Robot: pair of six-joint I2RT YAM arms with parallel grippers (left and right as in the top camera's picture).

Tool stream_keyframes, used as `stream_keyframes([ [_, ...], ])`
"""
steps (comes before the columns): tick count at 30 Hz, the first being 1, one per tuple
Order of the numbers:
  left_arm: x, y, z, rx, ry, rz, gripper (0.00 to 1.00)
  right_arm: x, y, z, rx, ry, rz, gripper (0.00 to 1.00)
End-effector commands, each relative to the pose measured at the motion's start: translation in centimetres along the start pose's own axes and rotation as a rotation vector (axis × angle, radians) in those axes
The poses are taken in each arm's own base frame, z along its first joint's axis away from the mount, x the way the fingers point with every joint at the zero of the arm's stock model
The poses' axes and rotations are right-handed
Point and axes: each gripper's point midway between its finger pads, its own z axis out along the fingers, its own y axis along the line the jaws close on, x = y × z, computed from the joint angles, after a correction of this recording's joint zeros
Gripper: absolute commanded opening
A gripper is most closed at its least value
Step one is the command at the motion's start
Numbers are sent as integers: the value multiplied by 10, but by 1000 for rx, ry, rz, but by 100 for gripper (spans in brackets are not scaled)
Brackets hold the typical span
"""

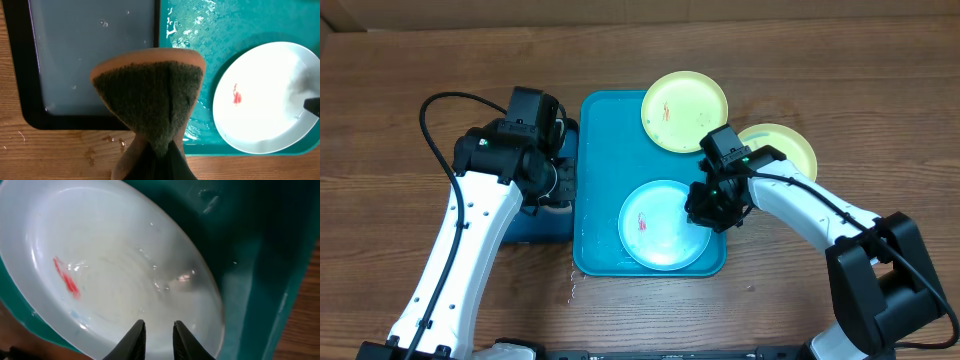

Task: Clean dirty plates on tray and stack at the side
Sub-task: 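Reach the right gripper to the white plate's rim and grip it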

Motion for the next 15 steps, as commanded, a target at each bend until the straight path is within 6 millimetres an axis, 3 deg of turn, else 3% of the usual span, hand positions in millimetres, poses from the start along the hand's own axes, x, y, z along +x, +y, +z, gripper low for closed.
stream_keyframes([
  [1, 0, 2, -2, -12, -8, -9, 4, -16, 9, -21, 10, -67, -27, 25],
  [4, 0, 2, -2, -12, -8, -10, 4, -16, 8, -25, 24, -63, -63, 34],
  [7, 0, 2, -2, -12, -7, -10, 4, -16, -6, -25, 99, -70, -71, 38],
  [15, 0, 2, -2, -12, -8, -9, 4, -8, -31, -11, 185, -58, -53, 31],
])
